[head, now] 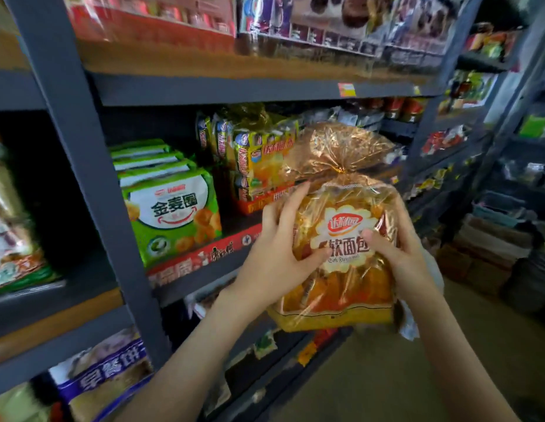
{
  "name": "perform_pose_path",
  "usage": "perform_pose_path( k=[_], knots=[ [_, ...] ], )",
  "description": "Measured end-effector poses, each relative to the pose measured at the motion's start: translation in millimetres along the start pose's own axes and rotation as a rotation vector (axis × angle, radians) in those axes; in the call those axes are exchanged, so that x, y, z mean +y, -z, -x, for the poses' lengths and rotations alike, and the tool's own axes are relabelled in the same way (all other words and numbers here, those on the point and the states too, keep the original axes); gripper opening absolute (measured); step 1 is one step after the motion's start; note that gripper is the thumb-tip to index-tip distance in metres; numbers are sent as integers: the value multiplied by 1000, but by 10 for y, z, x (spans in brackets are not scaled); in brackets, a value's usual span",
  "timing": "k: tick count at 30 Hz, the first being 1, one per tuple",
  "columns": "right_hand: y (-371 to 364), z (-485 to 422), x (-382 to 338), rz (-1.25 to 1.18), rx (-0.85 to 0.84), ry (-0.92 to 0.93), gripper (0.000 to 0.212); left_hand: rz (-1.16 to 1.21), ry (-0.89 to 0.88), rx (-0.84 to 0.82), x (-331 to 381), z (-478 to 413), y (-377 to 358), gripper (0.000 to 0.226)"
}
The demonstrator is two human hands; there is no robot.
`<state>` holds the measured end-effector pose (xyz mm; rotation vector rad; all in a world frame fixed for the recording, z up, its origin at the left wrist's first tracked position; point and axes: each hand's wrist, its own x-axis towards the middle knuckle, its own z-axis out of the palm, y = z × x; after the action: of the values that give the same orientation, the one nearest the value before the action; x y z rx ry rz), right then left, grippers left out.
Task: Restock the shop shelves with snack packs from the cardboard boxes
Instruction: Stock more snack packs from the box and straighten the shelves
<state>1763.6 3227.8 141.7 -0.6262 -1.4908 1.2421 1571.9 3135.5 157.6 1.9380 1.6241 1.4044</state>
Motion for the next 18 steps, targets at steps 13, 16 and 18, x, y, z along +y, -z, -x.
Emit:
perform_pose_path(
  k=[13,16,18],
  knots=[
    [592,-1503,228,44,-188,-81,74,34,97,88,-203,-1216,-451,85],
    [744,-1700,336,72,-245,-115,76,4,138,113,-255,-1363,-608,86],
    [787,-1812,422,71,-262,-124,76,-22,156,149,-286,-1405,-690,86]
  ],
)
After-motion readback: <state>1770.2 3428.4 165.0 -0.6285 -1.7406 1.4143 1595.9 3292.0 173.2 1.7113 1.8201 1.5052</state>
